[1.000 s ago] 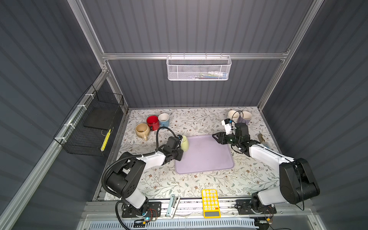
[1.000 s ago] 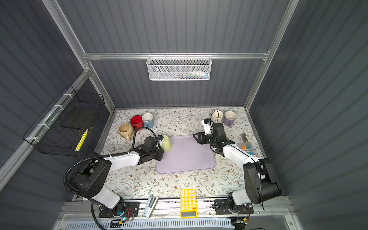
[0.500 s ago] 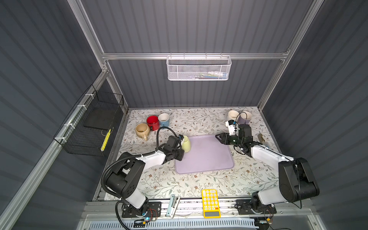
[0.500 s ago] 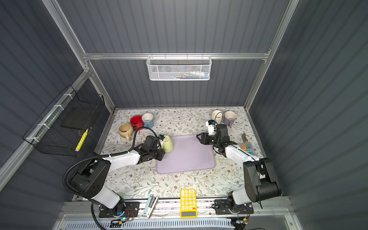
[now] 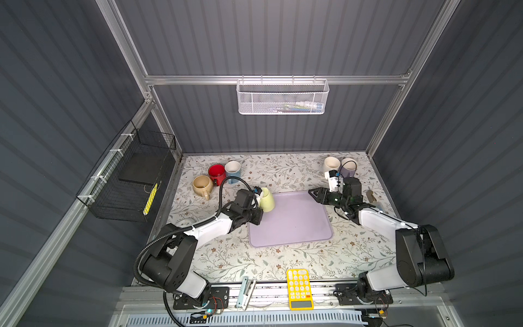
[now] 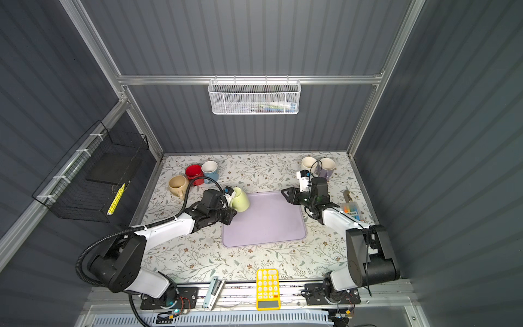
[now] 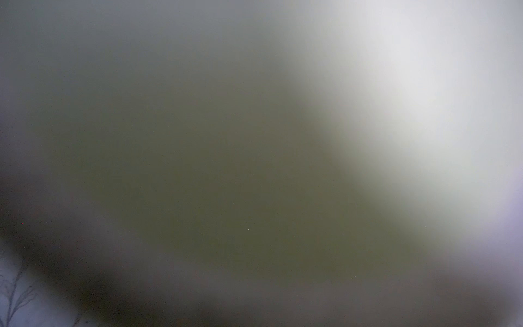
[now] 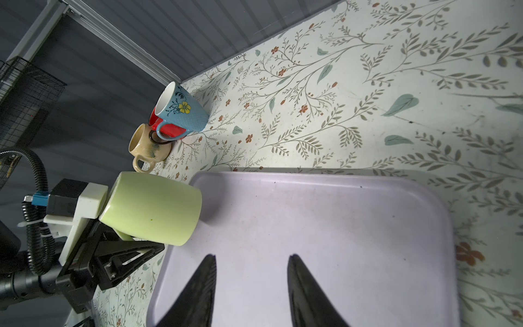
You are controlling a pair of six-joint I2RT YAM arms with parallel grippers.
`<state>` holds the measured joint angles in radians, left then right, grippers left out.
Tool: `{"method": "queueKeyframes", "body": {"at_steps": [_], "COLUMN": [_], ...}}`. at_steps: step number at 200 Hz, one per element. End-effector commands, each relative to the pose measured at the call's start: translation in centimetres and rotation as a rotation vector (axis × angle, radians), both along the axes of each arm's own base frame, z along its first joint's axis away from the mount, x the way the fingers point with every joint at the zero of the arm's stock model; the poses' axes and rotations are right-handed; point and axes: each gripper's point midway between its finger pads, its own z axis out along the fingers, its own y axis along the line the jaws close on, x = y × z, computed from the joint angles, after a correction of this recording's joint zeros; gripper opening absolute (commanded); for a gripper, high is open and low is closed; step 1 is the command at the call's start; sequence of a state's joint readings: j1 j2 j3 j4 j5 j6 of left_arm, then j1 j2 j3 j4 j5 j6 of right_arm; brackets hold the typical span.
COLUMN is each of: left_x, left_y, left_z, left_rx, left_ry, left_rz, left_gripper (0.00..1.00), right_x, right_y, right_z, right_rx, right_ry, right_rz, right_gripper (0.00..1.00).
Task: Turn the mug right side up
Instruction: 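Lift and tilt the green mug with the left gripper while the right gripper approaches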
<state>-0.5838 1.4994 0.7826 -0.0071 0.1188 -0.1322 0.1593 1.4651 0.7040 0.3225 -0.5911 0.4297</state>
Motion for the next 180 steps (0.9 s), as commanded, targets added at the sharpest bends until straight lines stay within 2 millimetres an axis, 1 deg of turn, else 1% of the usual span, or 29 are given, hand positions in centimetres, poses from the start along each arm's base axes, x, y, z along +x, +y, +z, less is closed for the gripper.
{"method": "queueKeyframes", "body": {"at_steps": [1, 26, 56, 64, 69, 94, 120, 152, 180], "left_x": [1.2, 1.0, 0.8, 1.0, 0.6, 0.6, 0.8, 0.9, 1.0], "left_y": [-2.0, -2.8, -4.8, -5.0, -5.5, -6.2, -7.0, -7.9, -8.5], "left_z": [5.5, 7.1, 8.7, 9.1, 9.5, 10.6, 11.8, 13.2, 14.2], "left_rx": [-0.129, -0.191, -0.312, -0.333, -0.362, -0.419, -0.473, -0.553, -0.608], "left_ry": [-0.121, -0.137, -0.124, -0.127, -0.119, -0.126, -0.132, -0.133, -0.137], "left_rz": [-0.032, -0.052, -0.107, -0.106, -0.131, -0.151, -0.174, -0.194, -0.208], "left_gripper": [0.02, 0.02, 0.02, 0.02, 0.02, 0.02, 0.01, 0.02, 0.01], "right_x": [0.0, -0.4, -0.8, -0.9, -1.0, -1.5, -2.1, -2.7, -3.4], "right_y": [0.1, 0.4, 0.9, 1.0, 1.0, 1.6, 2.4, 2.9, 3.7], "right_z": [0.0, 0.0, 0.0, -0.1, -0.1, 0.1, 0.6, 1.4, 2.8], "right_rx": [0.032, 0.044, 0.068, 0.074, 0.077, 0.100, 0.137, 0.182, 0.234], "right_ry": [-0.005, -0.005, -0.002, -0.003, -0.004, -0.010, -0.027, -0.071, -0.104], "right_rz": [0.004, 0.026, 0.066, 0.068, 0.069, 0.113, 0.165, 0.191, 0.253], "right_gripper": [0.43, 0.43, 0.43, 0.43, 0.43, 0.43, 0.44, 0.48, 0.49]}}
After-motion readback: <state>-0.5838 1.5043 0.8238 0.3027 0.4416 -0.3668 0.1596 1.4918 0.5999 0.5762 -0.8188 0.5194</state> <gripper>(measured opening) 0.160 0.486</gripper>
